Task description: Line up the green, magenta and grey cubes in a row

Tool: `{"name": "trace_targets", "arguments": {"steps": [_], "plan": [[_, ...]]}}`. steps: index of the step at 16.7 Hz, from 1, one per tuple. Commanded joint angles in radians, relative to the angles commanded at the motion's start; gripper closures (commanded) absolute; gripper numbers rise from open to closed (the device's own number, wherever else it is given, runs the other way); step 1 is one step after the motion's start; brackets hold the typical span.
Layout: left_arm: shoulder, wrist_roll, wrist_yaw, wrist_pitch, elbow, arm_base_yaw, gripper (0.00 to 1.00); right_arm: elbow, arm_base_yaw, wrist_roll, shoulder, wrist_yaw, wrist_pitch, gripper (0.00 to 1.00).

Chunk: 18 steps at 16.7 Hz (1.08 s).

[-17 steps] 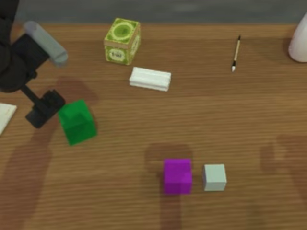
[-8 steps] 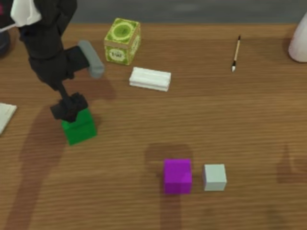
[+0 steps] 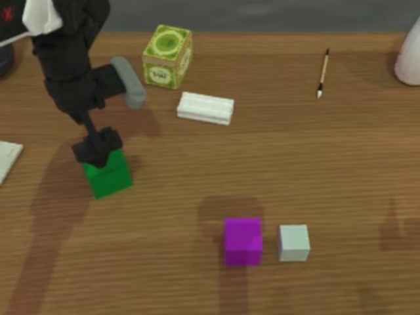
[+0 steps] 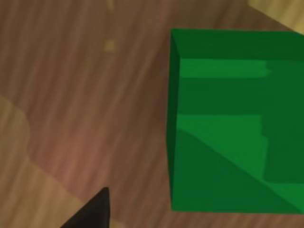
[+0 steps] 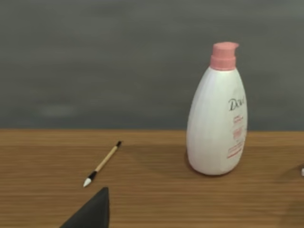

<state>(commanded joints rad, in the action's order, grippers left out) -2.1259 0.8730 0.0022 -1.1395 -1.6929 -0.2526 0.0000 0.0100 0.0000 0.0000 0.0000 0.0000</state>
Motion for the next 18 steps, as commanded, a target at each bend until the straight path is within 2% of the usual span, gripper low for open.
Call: {"name": "trace_targets", "arguments": {"steps": [8,13,18], "plan": [[-0.103,0.002,0.001,0.276,0.167,-0.003,0.0,0.0,0.0,0.0,0.0,0.0,0.0,0.0],[-0.114,0.002,0.001,0.301,0.185,-0.003,0.0,0.0,0.0,0.0,0.0,0.0,0.0,0.0],[-0.114,0.002,0.001,0.301,0.185,-0.003,0.38,0.0,0.0,0.0,0.0,0.0,0.0,0.0]]}}
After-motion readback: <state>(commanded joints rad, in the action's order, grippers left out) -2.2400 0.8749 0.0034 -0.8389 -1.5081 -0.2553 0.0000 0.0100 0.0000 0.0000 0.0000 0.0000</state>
